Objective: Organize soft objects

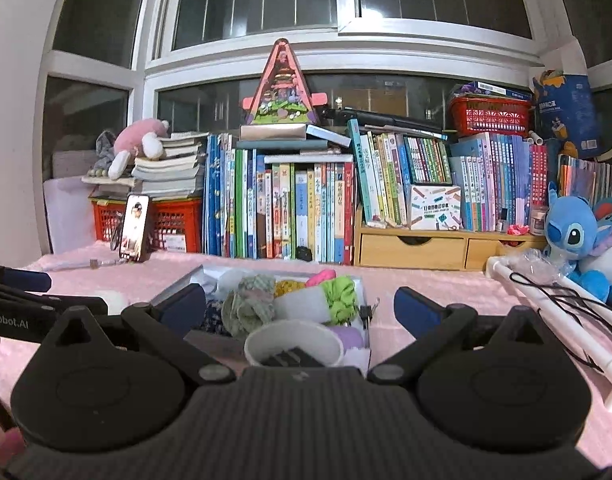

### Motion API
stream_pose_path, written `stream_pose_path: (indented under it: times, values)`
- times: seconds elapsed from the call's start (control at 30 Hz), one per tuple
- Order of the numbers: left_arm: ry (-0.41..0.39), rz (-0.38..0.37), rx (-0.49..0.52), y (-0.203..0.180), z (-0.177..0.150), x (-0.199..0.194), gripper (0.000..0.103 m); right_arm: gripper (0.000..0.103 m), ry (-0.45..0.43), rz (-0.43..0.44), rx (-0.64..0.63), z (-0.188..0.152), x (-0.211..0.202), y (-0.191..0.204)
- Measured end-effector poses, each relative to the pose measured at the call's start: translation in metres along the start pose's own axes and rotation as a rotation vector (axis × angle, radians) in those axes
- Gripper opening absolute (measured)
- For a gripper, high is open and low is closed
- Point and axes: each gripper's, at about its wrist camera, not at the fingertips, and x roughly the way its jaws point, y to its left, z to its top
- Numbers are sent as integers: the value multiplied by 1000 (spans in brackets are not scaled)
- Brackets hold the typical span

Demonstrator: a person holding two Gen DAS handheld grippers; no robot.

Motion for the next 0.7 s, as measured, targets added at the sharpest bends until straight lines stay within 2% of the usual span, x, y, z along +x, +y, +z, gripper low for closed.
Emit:
stream_pose_path:
  times: [0.17, 0.33, 0.7]
  values:
    - [64, 29, -53, 2, -21, 4, 100, 103, 55, 3, 47, -24, -1, -1]
    - [126, 65, -65, 4, -38, 16, 100, 103, 111, -8, 48, -42, 5, 1]
    - [175, 111, -67, -2, -58, 37, 100, 103, 191, 1, 33, -67, 17, 14]
